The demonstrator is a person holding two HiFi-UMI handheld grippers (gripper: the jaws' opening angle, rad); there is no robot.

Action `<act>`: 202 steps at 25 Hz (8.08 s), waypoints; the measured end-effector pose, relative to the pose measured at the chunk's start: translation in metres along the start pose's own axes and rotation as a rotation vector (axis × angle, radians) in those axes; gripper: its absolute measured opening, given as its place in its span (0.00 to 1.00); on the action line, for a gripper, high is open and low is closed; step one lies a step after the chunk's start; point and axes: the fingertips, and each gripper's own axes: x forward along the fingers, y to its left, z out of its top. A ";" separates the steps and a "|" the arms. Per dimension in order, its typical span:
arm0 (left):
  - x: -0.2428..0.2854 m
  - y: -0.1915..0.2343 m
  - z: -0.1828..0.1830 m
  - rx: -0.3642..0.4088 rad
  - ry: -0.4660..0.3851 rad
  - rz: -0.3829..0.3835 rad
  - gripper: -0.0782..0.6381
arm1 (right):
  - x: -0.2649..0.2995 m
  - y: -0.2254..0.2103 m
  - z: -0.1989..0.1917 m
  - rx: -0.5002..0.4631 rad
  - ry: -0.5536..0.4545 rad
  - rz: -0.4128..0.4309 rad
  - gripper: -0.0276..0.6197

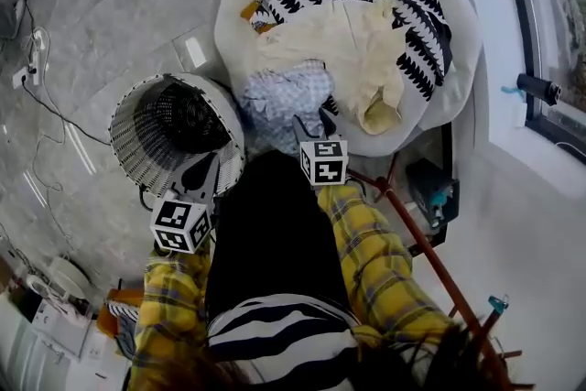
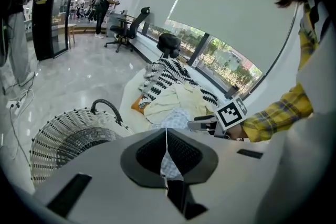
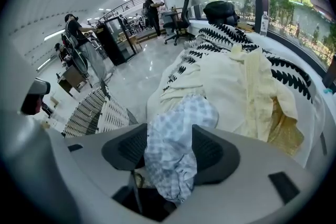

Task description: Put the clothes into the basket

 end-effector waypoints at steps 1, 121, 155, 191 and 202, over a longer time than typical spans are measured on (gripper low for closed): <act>0.003 0.003 -0.002 0.002 0.003 0.006 0.14 | 0.008 -0.003 -0.001 0.001 0.002 -0.009 0.44; -0.360 0.082 -0.033 -0.398 -0.643 0.556 0.14 | -0.216 0.440 0.102 -0.794 -0.178 0.661 0.16; -0.236 0.050 0.027 -0.076 -0.370 0.146 0.14 | -0.182 0.284 0.105 -0.466 -0.211 0.184 0.36; 0.073 -0.105 0.100 0.261 0.004 -0.128 0.14 | -0.091 -0.107 0.067 0.056 -0.120 -0.156 0.38; 0.134 -0.096 0.093 0.215 0.048 -0.098 0.14 | -0.016 -0.155 0.054 0.084 -0.042 -0.167 0.48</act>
